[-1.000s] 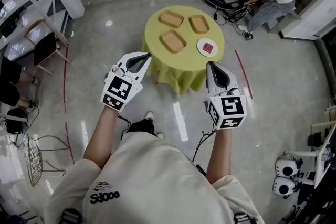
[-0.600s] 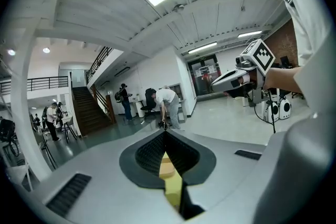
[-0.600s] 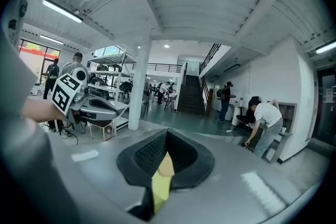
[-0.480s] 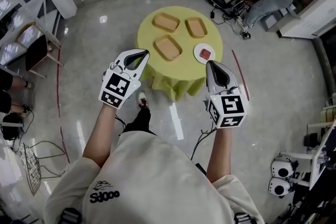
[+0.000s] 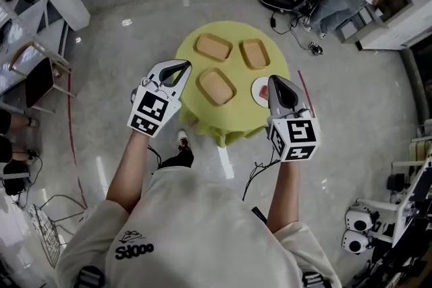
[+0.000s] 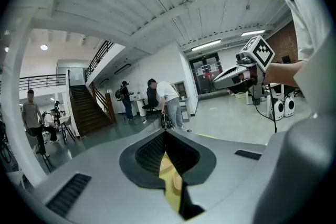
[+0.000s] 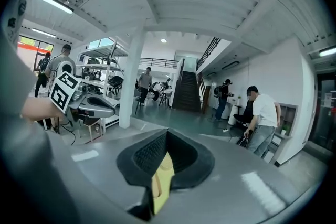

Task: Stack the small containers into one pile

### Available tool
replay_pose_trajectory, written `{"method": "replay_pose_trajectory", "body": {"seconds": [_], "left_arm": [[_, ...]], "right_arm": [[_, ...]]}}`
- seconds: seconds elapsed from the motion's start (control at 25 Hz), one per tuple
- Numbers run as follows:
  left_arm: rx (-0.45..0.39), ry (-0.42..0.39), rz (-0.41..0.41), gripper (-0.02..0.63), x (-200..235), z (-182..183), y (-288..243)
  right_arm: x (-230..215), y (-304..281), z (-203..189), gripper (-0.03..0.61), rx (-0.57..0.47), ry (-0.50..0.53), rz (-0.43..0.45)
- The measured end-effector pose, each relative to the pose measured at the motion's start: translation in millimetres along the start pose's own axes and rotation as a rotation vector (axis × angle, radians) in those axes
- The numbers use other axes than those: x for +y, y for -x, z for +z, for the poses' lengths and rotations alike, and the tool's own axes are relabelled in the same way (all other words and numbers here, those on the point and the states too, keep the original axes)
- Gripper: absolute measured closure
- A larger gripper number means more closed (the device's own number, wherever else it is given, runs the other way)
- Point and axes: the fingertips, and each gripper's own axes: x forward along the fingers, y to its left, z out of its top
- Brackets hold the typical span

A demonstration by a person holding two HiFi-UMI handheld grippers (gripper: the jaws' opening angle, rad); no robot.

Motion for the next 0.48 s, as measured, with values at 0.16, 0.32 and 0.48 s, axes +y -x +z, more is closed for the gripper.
{"method": "replay_pose_trajectory", "body": {"seconds": [0.16, 0.32, 0.48], "left_arm": [[0.003, 0.002, -0.019, 0.607, 31, -1, -30], [0.011, 0.012, -0.044, 0.607, 51, -7, -56], [0.01, 0.012, -0.075, 0.607, 57, -4, -81]], "right_arm": [[-12, -41, 3, 0.568, 0.024, 0.0, -0.013], [-22, -70, 3, 0.568, 0.048, -0.001, -0.027], [-39, -86, -1, 0.568, 0.072, -0.01, -0.053]]}}
